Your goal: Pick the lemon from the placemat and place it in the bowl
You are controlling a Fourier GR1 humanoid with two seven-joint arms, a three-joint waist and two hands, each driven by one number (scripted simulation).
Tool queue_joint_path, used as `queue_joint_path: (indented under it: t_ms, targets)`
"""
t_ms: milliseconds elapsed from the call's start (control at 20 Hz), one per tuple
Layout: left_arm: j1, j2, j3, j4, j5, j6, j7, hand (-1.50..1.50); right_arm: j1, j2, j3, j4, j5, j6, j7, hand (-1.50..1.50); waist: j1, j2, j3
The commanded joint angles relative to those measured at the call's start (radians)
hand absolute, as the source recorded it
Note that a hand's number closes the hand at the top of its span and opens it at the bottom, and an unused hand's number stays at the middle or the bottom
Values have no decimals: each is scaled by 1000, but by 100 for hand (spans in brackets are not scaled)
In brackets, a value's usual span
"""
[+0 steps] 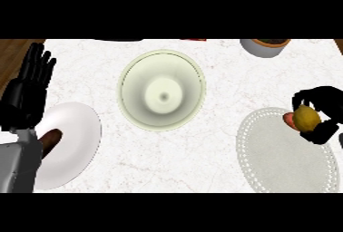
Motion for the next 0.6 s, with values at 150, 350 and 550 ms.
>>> queue_joint_path:
  t_ms: [150,350,550]
  targets:
    - [-45,27,2,8,3,-16,34,0,-275,-91,-11,356,50,-78,-224,150,16,4,3]
    - [-11,10,0,36,-11,-14,-25,0,-381,-105,-54,473,73,-208,-252,150,-1,0,2]
    - [20,3,17,6,3,3,8,0,-475,-111,-109,568,38,-251,-324,150,-17,-10,1]
